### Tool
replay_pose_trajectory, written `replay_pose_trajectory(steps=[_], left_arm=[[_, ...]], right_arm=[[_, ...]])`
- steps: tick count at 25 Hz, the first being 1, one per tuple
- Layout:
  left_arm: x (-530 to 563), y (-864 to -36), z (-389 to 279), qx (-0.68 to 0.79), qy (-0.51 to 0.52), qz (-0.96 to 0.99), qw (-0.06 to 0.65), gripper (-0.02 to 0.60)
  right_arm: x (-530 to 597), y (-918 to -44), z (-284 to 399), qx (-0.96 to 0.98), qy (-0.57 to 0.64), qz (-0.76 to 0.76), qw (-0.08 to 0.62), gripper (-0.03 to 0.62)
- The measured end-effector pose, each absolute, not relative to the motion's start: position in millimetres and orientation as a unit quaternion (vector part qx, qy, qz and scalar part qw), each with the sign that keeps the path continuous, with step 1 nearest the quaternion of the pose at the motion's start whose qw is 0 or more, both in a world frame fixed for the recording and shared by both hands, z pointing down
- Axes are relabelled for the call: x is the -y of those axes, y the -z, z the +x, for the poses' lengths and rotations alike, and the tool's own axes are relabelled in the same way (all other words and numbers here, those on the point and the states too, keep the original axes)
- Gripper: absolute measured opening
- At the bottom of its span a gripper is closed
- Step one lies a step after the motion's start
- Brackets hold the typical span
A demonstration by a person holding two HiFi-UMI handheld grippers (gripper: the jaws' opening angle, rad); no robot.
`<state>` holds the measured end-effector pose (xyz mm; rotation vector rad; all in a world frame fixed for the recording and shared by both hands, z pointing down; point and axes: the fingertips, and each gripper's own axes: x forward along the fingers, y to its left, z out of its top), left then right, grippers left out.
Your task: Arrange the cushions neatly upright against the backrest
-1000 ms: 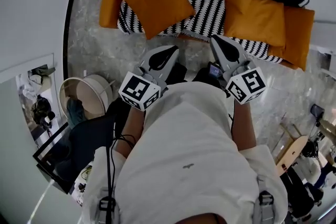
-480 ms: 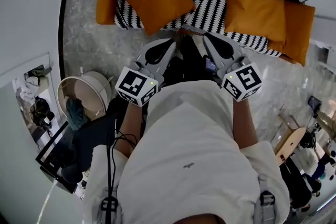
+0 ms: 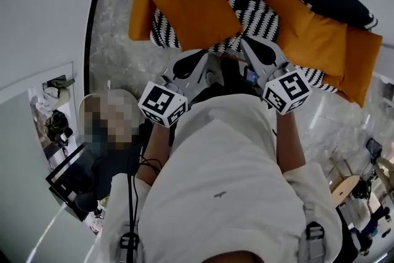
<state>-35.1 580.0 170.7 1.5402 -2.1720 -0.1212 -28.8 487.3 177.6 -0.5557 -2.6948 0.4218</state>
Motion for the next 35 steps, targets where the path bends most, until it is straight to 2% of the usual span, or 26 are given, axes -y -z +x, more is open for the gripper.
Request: replay_pose_trajectory(steps=[8, 19, 25, 35], left_arm=[[-526, -164, -94, 0.800, 0.032, 0.554, 0.228, 0.002], [-511, -214, -169, 0.777, 0.005, 0.568, 0.270, 0.002], [-522, -252, -224, 0.763, -0.023, 0.583, 0.277, 0.002], [-525, -323, -280, 0.734, -0.026, 0.606, 0.305, 0.002]], right_arm=[[-429, -173, -90, 0.949, -0.176, -0.205, 0.162, 0.026], [-431, -257, -138, 0.920, -0.225, -0.187, 0.261, 0.026], [-438, -310, -168, 0.918, -0.228, -0.140, 0.292, 0.026], [-446, -405, -175, 0.897, -0.279, -0.062, 0.337, 0.026]])
